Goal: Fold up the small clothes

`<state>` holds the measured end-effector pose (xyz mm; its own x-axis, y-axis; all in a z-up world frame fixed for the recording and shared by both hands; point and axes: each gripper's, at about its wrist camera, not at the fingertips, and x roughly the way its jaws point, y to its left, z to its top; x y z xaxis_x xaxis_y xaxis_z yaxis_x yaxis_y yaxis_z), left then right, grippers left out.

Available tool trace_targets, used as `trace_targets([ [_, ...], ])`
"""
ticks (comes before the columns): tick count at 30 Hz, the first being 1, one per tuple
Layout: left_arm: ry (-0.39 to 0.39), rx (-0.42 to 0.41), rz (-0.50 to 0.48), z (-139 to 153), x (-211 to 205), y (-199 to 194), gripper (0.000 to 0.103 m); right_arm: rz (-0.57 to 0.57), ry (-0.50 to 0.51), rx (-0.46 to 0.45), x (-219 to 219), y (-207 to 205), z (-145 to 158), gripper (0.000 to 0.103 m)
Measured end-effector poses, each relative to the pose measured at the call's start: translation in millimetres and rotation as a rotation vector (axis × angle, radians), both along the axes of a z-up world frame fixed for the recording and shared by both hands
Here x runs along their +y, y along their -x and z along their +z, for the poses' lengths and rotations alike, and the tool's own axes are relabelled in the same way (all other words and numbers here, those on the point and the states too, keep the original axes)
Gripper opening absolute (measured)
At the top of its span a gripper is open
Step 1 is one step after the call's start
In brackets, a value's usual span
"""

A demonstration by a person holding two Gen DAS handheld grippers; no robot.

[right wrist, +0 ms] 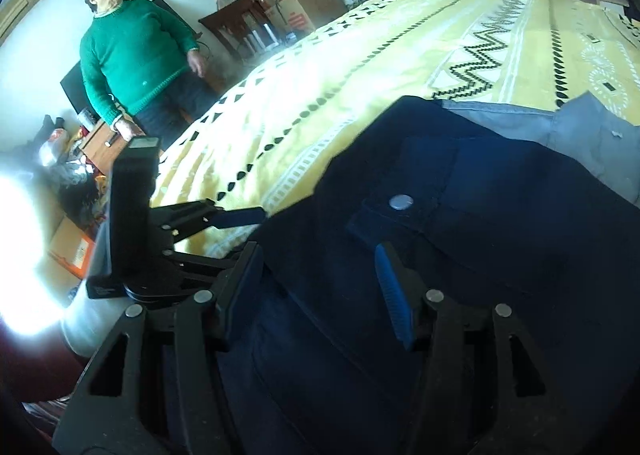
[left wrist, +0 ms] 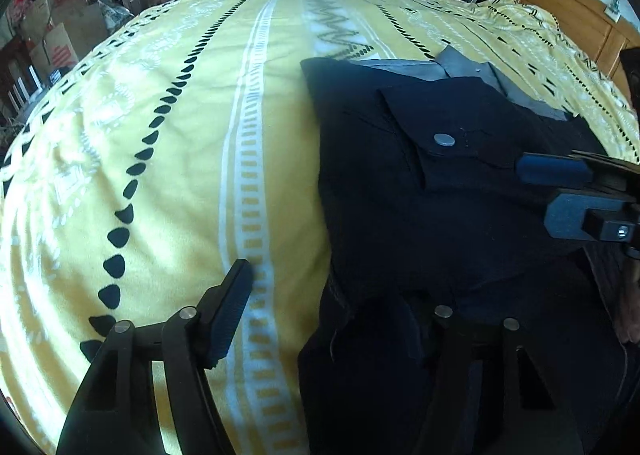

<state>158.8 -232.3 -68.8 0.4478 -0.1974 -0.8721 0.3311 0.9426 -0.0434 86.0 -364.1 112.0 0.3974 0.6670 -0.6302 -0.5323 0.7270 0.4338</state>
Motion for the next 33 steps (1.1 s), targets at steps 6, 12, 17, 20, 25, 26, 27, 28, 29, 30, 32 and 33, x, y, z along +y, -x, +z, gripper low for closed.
trace_targets([
  [6,0.082,-0.034,0.105,3,25,5,0.057,0.105,-0.014,0.008,22,-20,7,0.053],
  [12,0.116,-0.037,0.115,3,33,7,0.058,0.292,0.115,0.146,62,-56,-34,0.006],
  [17,0.163,-0.002,0.141,1,43,6,0.058,0.35,0.079,0.128,92,-53,-43,0.0],
  [20,0.212,0.036,0.188,-6,58,1,0.056,0.31,0.021,0.125,100,-61,-57,0.0],
  [25,0.267,0.07,0.205,-11,67,-2,0.055,0.283,0.015,0.136,112,-68,-58,0.0],
  [26,0.277,0.072,0.2,-8,67,-1,0.056,0.275,0.018,0.126,110,-67,-52,0.0],
  [27,0.281,0.07,0.192,-4,68,3,0.06,0.258,0.002,0.111,103,-63,-42,0.003],
  [28,0.279,0.066,0.187,1,69,7,0.062,0.249,-0.034,0.099,94,-60,-34,0.006],
  [29,0.278,0.056,0.187,6,73,13,0.065,0.236,-0.063,0.08,81,-53,-22,0.009],
  [30,0.277,0.048,0.199,10,79,19,0.066,0.23,-0.066,0.064,70,-48,-15,0.01],
  [32,0.303,0.055,0.233,13,95,29,0.066,0.231,-0.028,0.055,54,-40,-15,0.011],
  [33,0.317,0.06,0.254,13,104,34,0.066,0.248,0.0,0.066,54,-37,-19,0.011],
])
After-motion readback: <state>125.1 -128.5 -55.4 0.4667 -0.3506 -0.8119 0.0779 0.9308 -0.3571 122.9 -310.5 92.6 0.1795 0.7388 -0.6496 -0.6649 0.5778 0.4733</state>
